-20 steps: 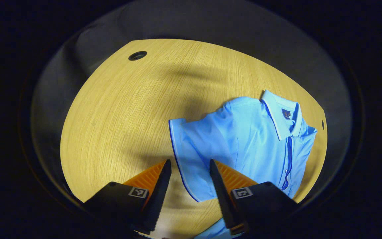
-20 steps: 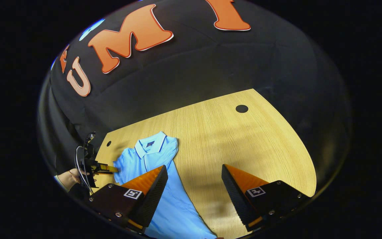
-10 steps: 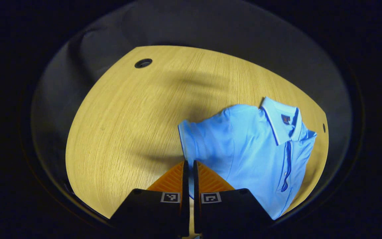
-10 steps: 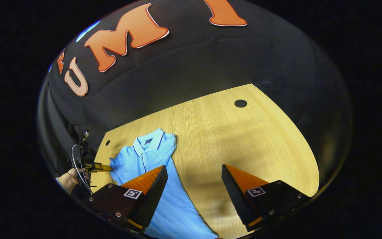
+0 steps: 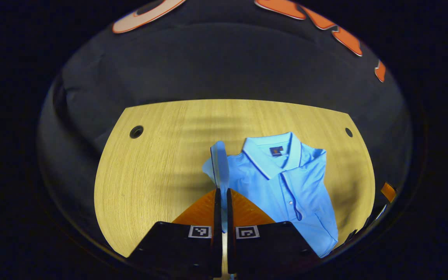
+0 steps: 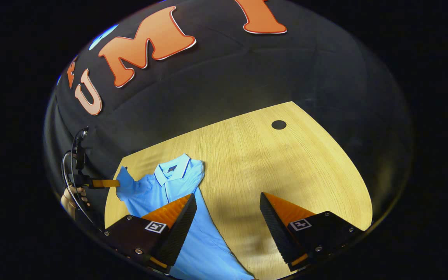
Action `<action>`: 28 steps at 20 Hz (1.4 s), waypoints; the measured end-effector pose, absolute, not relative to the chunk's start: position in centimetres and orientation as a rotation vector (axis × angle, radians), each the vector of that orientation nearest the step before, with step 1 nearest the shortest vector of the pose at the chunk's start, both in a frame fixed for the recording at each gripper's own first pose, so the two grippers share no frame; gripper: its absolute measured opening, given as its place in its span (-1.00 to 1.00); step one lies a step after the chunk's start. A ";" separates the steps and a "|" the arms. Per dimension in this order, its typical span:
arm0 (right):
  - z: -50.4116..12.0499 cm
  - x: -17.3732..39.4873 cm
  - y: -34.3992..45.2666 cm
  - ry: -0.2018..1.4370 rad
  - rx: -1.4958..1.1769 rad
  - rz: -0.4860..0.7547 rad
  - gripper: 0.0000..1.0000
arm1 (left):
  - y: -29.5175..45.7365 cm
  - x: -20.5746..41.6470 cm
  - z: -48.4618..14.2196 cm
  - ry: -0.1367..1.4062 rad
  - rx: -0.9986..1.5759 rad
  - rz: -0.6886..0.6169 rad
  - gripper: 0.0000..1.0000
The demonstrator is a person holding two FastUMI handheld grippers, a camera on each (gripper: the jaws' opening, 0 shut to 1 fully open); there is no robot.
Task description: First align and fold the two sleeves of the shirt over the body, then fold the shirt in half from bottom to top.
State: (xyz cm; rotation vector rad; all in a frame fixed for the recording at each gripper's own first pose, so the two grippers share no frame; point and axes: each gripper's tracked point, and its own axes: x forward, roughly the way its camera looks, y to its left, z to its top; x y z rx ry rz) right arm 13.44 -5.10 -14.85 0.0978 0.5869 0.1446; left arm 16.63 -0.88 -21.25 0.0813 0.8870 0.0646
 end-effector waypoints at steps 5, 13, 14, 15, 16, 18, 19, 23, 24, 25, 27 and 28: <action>-14.4 12.8 -6.6 0.578 0.116 0.133 0.97 | -8.3 17.8 -20.7 0.872 0.150 -0.048 -0.82; -14.7 11.8 -8.8 0.586 0.146 0.104 0.97 | -17.6 18.1 -24.7 0.947 0.106 -0.160 -0.76; -14.7 11.8 -8.7 0.589 0.144 0.101 0.97 | -18.3 18.0 -25.2 0.954 0.094 -0.164 -0.74; -14.8 11.7 -8.9 0.592 0.146 0.099 0.97 | -18.7 18.0 -25.6 0.959 0.088 -0.167 -0.76; -14.8 11.7 -8.8 0.594 0.150 0.101 0.97 | -19.2 18.1 -25.7 0.954 0.079 -0.171 -0.76; -14.8 11.6 -9.0 0.598 0.152 0.102 0.97 | -20.3 18.3 -26.1 0.943 0.051 -0.194 -0.70; -14.9 11.5 -9.0 0.605 0.146 0.104 0.97 | -21.0 18.1 -26.0 0.944 0.021 -0.206 -0.58; -15.6 11.1 -8.6 0.629 0.128 0.120 0.97 | -22.6 16.1 -26.7 0.981 -0.066 -0.245 0.55; -15.7 11.0 -8.4 0.633 0.124 0.126 0.97 | -22.2 15.6 -26.8 0.975 -0.062 -0.241 0.84; -15.8 10.8 -8.2 0.638 0.120 0.134 0.97 | -21.6 15.1 -26.7 0.967 -0.049 -0.227 0.92; -16.2 10.2 -7.5 0.650 0.099 0.144 0.97 | -20.3 14.0 -25.8 0.939 -0.025 -0.202 1.00; -16.4 10.0 -7.3 0.657 0.083 0.146 0.97 | -19.6 13.2 -25.4 0.926 -0.015 -0.195 1.00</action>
